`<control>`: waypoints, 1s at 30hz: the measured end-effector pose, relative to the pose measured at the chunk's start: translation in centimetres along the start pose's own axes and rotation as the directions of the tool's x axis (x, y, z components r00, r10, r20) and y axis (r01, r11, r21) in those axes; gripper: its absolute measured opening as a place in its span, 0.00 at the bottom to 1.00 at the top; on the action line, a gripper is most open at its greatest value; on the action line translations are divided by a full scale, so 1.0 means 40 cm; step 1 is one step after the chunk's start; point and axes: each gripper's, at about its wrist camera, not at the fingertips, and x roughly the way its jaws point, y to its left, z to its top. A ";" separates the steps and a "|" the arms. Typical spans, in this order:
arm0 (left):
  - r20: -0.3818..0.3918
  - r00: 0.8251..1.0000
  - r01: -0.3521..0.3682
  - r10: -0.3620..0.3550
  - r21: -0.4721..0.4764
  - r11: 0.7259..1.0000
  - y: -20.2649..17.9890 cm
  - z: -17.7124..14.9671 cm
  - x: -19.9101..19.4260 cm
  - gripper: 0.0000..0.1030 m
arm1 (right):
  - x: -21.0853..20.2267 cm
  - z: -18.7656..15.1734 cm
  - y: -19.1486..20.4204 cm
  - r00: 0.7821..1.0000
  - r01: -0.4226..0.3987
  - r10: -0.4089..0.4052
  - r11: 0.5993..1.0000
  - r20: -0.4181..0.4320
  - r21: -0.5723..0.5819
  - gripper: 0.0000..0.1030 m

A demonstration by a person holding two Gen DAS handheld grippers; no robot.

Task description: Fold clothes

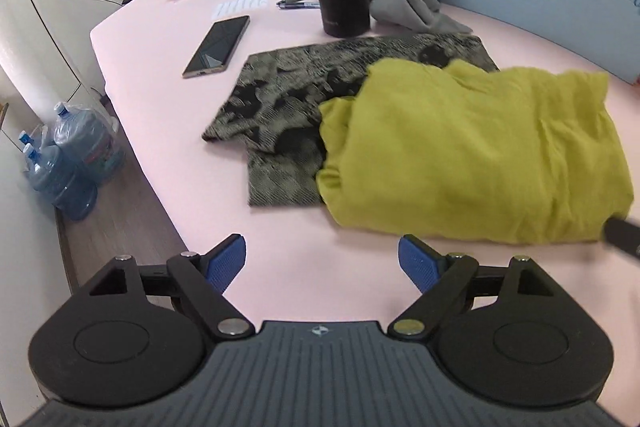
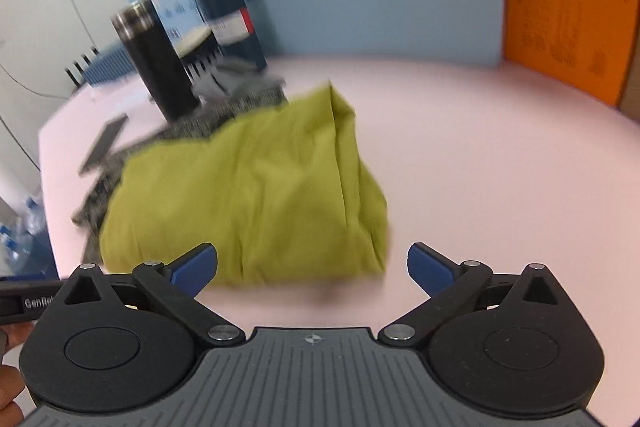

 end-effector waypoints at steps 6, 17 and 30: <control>0.031 0.999 -0.005 0.005 0.003 1.000 -0.046 -0.046 -0.045 0.80 | -0.001 -0.060 0.031 0.992 0.053 -0.059 0.997 -0.108 -0.054 0.99; 0.079 0.997 -0.008 0.009 -0.007 1.000 -0.078 -0.048 -0.107 0.80 | -0.070 -0.046 0.051 0.990 0.140 -0.140 0.986 0.002 -0.092 1.00; 0.086 0.996 0.033 -0.034 0.020 0.999 -0.128 -0.064 -0.119 0.81 | -0.067 -0.128 0.029 0.984 0.146 -0.157 0.981 -0.080 -0.125 1.00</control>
